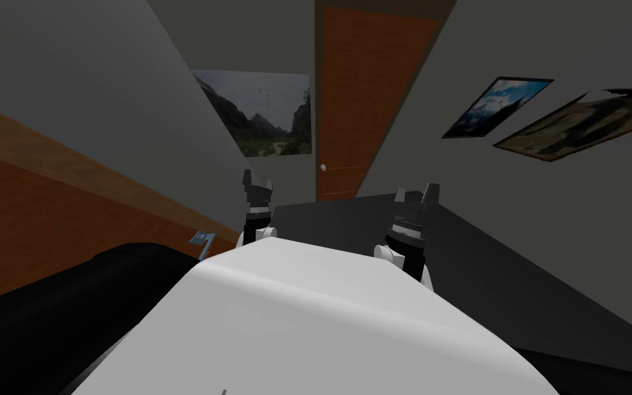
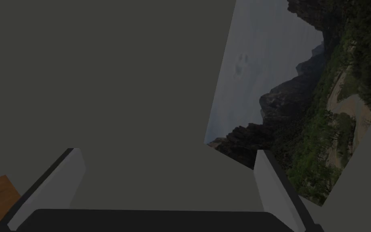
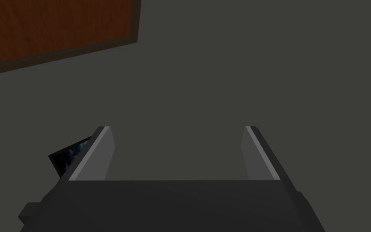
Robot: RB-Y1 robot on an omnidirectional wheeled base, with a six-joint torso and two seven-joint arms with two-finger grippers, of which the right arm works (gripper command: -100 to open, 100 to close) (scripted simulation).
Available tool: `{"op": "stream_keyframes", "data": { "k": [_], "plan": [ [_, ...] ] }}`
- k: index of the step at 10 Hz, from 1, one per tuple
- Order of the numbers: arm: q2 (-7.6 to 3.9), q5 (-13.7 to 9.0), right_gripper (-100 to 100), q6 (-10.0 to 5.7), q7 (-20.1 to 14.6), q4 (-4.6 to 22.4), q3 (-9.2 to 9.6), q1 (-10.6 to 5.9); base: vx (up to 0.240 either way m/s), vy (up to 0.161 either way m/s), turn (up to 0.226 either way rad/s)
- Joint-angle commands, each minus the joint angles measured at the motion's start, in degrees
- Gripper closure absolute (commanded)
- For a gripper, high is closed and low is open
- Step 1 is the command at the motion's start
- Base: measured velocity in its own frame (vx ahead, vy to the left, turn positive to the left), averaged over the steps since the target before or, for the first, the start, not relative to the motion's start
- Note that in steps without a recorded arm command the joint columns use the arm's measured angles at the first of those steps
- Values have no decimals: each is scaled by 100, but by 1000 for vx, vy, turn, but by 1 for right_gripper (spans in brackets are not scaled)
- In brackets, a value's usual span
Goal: Pull the door open
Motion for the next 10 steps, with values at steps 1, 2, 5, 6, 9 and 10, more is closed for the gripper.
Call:
{"op": "stream_keyframes", "data": {
  "k": [1, 2, 5, 6, 9, 10],
  "plan": [
    [-36, -104, -100, -45, -134, 169, 21, -41, 53, 17, 112],
    [-57, -172, -100, -75, -222, 281, 35, -69, 124, 9, 179],
    [-119, -389, -100, -169, -502, 636, 79, -156, 151, -10, 141],
    [-146, -494, -100, -215, -637, 806, 100, -197, 132, 4, 176],
    [-188, -679, -100, -295, -876, 1109, 137, -272, 108, -3, 117],
    [-203, -740, -100, -322, -956, 1209, 150, -296, 86, 1, 110]
  ]
}}
